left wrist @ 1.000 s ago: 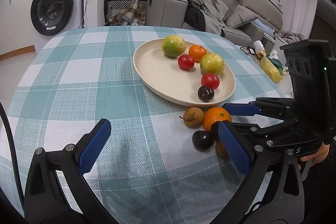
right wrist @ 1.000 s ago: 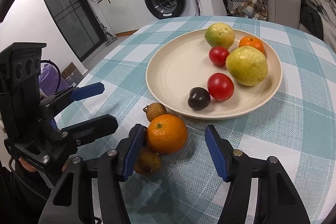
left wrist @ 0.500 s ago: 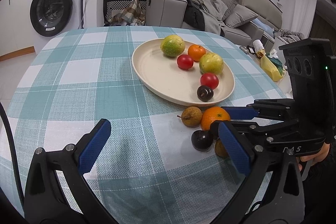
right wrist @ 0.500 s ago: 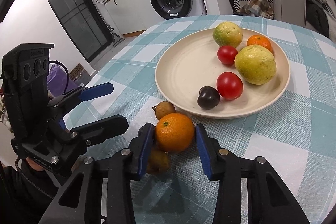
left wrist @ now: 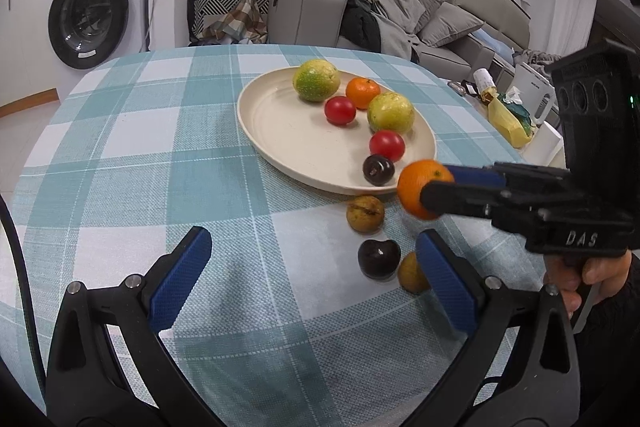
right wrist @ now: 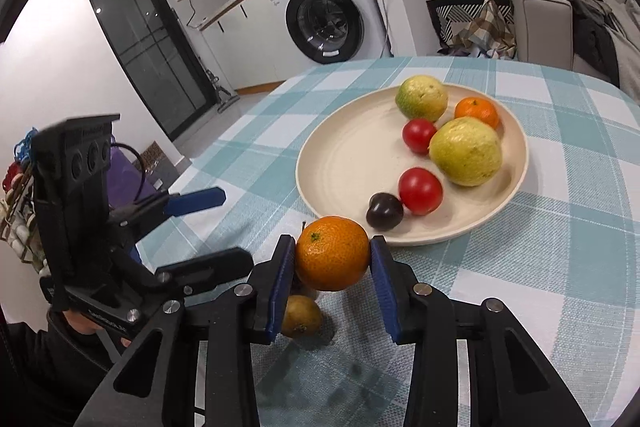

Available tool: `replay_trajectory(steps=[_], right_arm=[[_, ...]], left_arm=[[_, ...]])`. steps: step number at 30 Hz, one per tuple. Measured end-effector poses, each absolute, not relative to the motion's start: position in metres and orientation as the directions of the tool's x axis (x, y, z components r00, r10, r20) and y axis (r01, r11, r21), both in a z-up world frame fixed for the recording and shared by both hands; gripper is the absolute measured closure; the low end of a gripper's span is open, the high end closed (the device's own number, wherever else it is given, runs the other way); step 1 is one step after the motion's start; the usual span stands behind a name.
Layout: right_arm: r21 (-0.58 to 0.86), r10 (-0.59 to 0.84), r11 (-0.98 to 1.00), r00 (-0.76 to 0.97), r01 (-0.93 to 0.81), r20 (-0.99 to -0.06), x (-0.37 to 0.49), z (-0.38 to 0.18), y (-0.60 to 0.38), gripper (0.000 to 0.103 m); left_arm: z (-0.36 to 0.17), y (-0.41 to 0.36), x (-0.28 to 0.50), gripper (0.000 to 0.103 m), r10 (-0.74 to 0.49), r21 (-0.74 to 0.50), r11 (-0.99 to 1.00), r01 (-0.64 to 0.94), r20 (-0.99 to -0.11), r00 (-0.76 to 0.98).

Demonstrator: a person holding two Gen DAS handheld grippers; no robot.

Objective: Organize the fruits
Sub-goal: 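Close the right tool on the mandarin orange and lift it, then close the left tool on the small round yellow-brown fruit while the right tool holds the orange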

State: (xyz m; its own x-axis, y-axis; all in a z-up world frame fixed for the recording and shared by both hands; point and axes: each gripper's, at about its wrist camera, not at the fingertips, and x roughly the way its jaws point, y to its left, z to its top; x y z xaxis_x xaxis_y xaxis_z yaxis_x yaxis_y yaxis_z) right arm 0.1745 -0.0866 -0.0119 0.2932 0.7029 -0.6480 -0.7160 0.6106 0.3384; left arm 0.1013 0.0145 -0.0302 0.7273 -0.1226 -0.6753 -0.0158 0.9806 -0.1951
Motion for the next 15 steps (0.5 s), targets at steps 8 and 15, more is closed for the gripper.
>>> replay_trajectory(steps=[8, 15], right_arm=[[0.341, 0.707, 0.633, 0.339, -0.694, -0.621, 0.180, -0.004, -0.099, 0.064], [0.339, 0.702, 0.644, 0.354, -0.686, -0.617, 0.183, -0.002, -0.101, 0.064]], left_arm=[[-0.032, -0.009, 0.100, 0.001, -0.180, -0.183, 0.980, 0.073, -0.684, 0.707], [-0.034, -0.013, 0.100, 0.012, -0.185, -0.185, 0.980, 0.077, -0.693, 0.697]])
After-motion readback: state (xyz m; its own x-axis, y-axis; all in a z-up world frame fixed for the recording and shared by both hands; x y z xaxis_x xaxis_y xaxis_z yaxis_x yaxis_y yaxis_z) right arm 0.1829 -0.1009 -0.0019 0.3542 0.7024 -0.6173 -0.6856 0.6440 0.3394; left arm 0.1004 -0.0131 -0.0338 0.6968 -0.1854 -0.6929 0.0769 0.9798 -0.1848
